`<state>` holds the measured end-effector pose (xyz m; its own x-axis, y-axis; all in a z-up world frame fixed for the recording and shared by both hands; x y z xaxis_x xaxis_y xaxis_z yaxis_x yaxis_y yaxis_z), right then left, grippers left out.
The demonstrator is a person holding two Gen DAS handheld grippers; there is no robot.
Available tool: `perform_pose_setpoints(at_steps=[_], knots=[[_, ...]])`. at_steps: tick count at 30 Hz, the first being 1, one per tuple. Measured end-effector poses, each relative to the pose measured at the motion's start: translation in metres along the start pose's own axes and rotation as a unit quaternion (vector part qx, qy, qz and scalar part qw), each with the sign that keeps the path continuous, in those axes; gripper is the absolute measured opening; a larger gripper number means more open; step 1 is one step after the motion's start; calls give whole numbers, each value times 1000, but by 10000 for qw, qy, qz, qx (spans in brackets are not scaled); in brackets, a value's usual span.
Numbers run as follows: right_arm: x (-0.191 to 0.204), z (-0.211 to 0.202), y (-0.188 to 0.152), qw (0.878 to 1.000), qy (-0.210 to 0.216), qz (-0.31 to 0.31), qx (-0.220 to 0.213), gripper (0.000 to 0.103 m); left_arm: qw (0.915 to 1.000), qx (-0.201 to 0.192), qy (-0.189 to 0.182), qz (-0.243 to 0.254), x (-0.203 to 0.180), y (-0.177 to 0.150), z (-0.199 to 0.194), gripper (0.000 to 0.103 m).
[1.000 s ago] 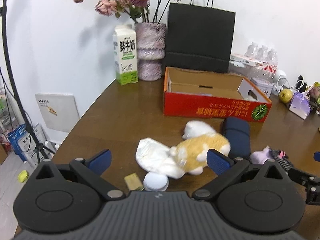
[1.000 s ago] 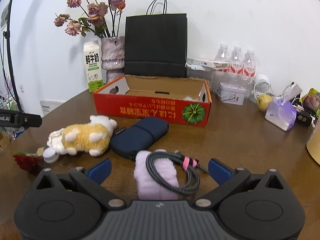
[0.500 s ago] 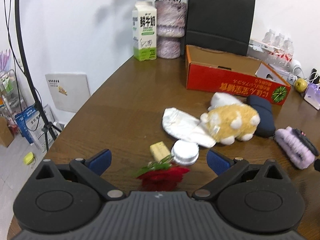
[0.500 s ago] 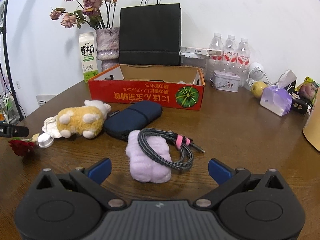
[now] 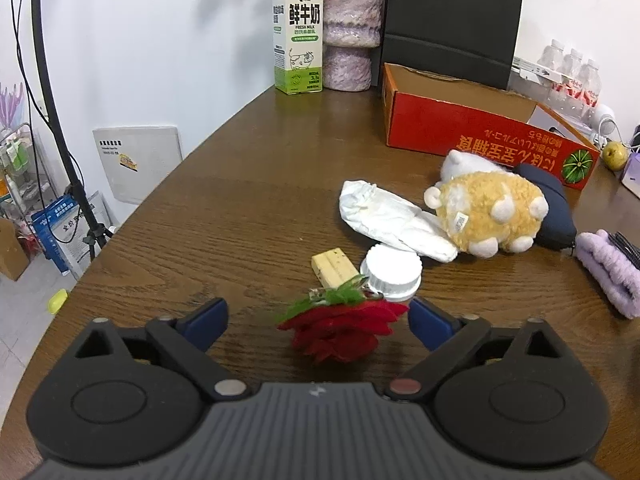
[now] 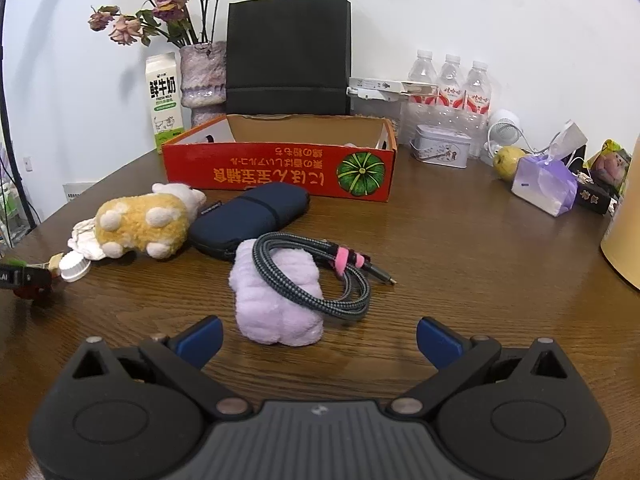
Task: Organize objects
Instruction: 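Lower the left tool onto the red rose and grasp it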
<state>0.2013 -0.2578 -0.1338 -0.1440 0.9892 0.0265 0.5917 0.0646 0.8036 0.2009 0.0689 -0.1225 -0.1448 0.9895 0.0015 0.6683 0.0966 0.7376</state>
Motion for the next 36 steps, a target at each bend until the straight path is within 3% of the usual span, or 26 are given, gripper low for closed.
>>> perform_pose_setpoints(at_steps=[1, 4, 6, 8, 21, 36], knots=[[-1, 1, 0, 10000, -7, 0, 4, 103, 10000, 1, -30, 6, -1, 0, 0, 91], [-3, 4, 1, 10000, -1, 28, 12, 103, 9999, -13, -126, 53, -5, -1, -1, 68], [-4, 6, 2, 10000, 3, 46, 17, 103, 9999, -17, -144, 83, -7, -1, -2, 45], [-5, 8, 2, 10000, 11, 64, 23, 103, 9998, -6, -102, 157, -9, -2, -3, 36], [-7, 10, 17, 9997, 196, 155, -58, 103, 9987, -204, -210, 411, -11, 4, -27, 31], [-14, 32, 41, 9983, 377, 446, 31, 103, 9975, -472, -315, 419, -26, 38, -35, 31]])
Point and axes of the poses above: each gripper's, at about its wrist camera, not at the fingertips, and z roughly the way its jaws point, x to its left, y to its top, the point moved 9 cm from there along z, roughly the way its jaws point, and after that the axes turned 2 degrees about z, right-handed, at the moved point
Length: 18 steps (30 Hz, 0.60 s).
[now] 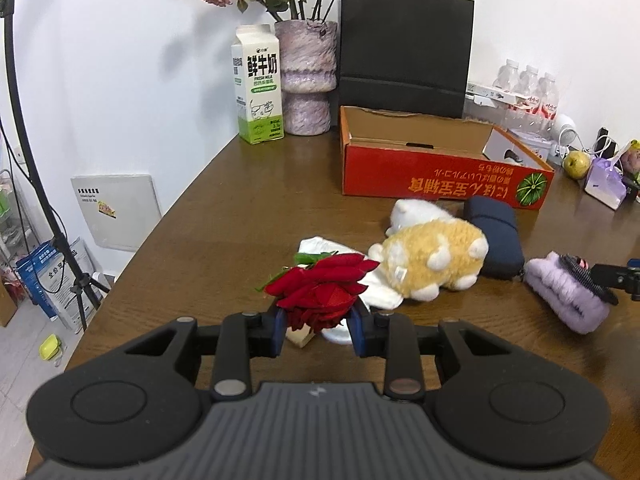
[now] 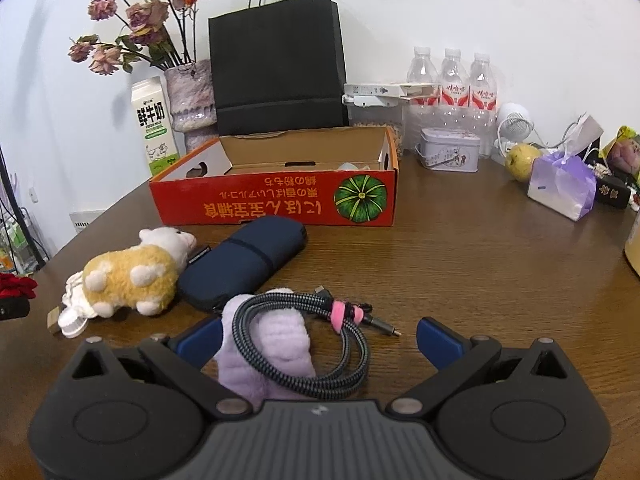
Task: Organize objects
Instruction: 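Lower the left tool onto the red rose and grasp it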
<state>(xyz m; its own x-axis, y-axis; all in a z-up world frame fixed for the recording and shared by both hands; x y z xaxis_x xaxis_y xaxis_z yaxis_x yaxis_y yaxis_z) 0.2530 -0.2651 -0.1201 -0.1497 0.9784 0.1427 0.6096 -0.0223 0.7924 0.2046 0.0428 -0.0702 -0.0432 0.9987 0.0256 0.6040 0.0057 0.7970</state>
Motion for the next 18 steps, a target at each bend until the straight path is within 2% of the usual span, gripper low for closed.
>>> perform_pose_setpoints(at_steps=[11, 13, 15, 18], knots=[[-10, 33, -1, 9946, 349, 807, 543, 103, 9999, -102, -105, -7, -11, 20, 5, 31], [-12, 38, -4, 9921, 405, 985, 662, 99, 9999, -114, -115, -10, -13, 22, 6, 31], [-12, 42, -9, 9868, 578, 1284, 802, 91, 9998, -119, -131, -13, -14, 24, 8, 31], [-10, 42, -9, 9860, 595, 1356, 764, 90, 9998, -120, -156, -5, -17, 26, 10, 31]])
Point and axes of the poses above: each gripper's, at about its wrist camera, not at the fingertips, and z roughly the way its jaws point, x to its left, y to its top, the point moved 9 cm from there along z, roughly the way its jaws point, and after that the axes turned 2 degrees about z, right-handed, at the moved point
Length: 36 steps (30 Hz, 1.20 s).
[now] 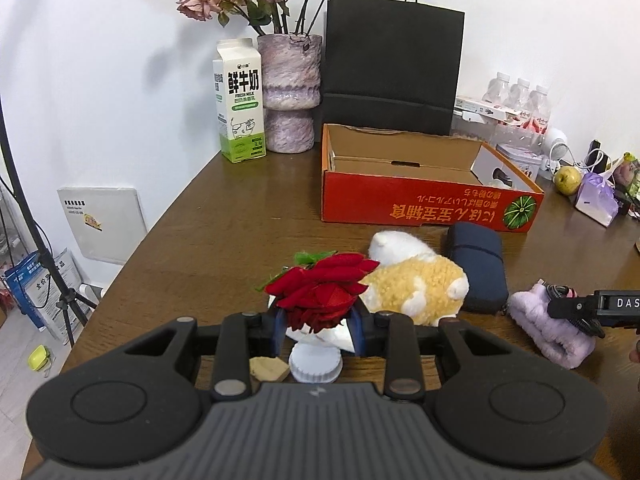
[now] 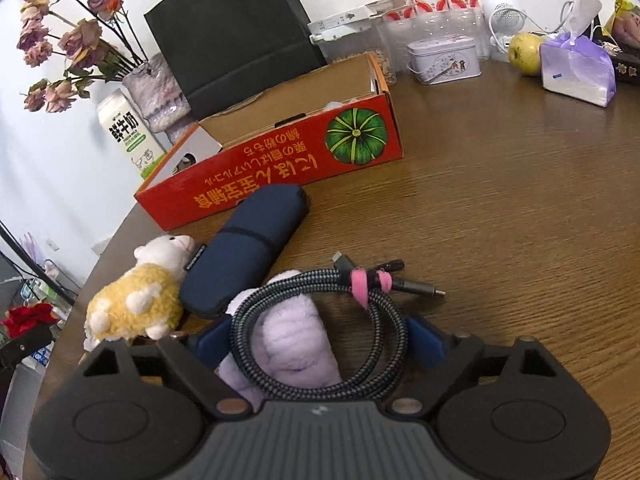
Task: Organize objects
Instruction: 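Carry the rose toward the box while the right tool grasps the coiled cable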
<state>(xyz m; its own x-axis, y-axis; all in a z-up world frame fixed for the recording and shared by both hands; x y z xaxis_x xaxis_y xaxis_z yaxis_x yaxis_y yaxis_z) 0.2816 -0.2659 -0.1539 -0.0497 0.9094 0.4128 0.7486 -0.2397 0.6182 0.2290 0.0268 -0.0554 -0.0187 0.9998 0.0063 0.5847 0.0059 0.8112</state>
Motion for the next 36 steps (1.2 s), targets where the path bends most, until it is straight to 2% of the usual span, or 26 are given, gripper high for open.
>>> perform_pose_setpoints(at_steps=[6, 21, 36], knots=[[2, -5, 2, 9998, 69, -29, -197, 88, 10000, 5, -52, -2, -5, 2, 2, 31], [33, -30, 21, 9933, 93, -770, -861, 88, 9998, -66, -140, 101, -23, 17, 8, 31], [62, -29, 45, 9865, 295, -1105, -1171, 88, 9991, -209, -334, 181, -49, 47, 22, 31]])
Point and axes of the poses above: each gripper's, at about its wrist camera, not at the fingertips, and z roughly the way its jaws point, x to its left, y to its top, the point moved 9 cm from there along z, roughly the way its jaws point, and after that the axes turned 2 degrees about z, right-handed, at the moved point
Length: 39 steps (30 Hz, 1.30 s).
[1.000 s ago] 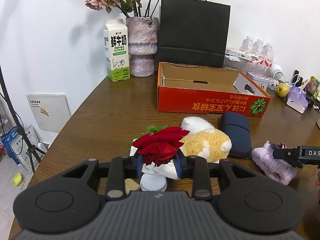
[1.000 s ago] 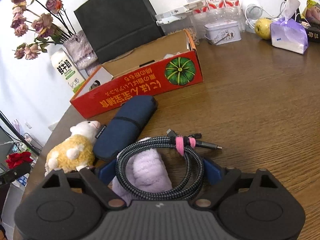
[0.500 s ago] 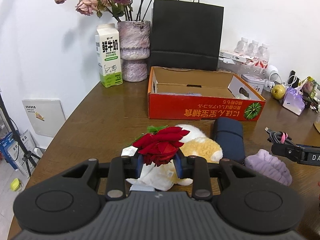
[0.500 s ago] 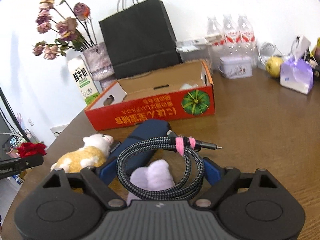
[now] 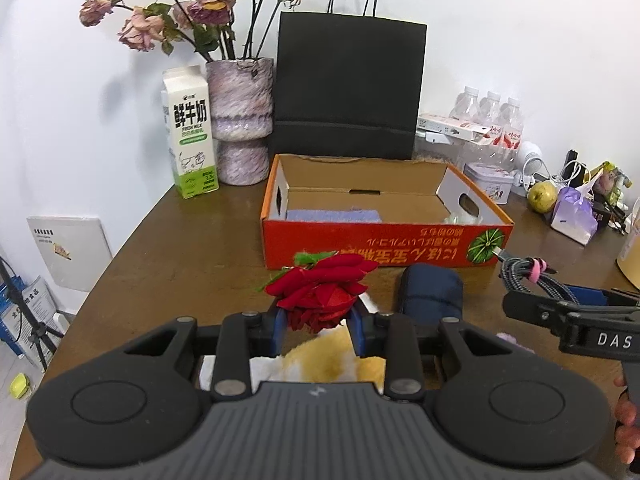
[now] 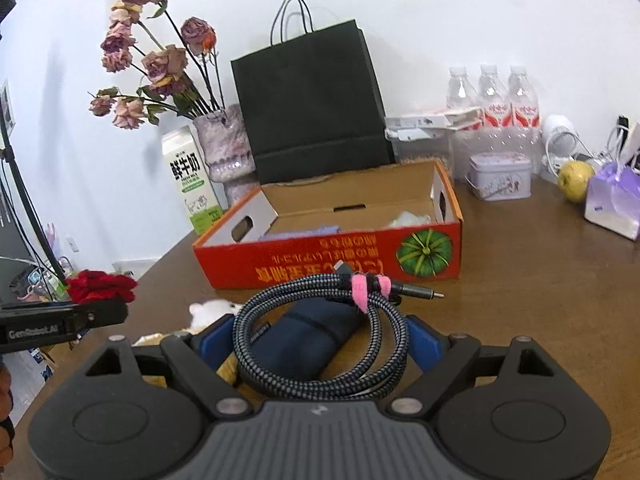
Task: Organize objects
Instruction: 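Carry the rose toward the box while the right tool grasps the coiled cable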
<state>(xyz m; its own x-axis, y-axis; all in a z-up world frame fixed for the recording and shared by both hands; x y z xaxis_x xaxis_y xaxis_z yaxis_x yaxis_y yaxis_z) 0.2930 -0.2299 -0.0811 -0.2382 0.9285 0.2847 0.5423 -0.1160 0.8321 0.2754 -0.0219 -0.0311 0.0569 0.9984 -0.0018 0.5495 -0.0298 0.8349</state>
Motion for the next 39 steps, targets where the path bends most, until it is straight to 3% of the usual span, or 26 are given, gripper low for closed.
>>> perform_pose_setpoints(at_steps=[39], knots=[[10, 53, 100, 9949, 582, 8, -820, 88, 9995, -34, 13, -317, -10, 79, 90, 31]])
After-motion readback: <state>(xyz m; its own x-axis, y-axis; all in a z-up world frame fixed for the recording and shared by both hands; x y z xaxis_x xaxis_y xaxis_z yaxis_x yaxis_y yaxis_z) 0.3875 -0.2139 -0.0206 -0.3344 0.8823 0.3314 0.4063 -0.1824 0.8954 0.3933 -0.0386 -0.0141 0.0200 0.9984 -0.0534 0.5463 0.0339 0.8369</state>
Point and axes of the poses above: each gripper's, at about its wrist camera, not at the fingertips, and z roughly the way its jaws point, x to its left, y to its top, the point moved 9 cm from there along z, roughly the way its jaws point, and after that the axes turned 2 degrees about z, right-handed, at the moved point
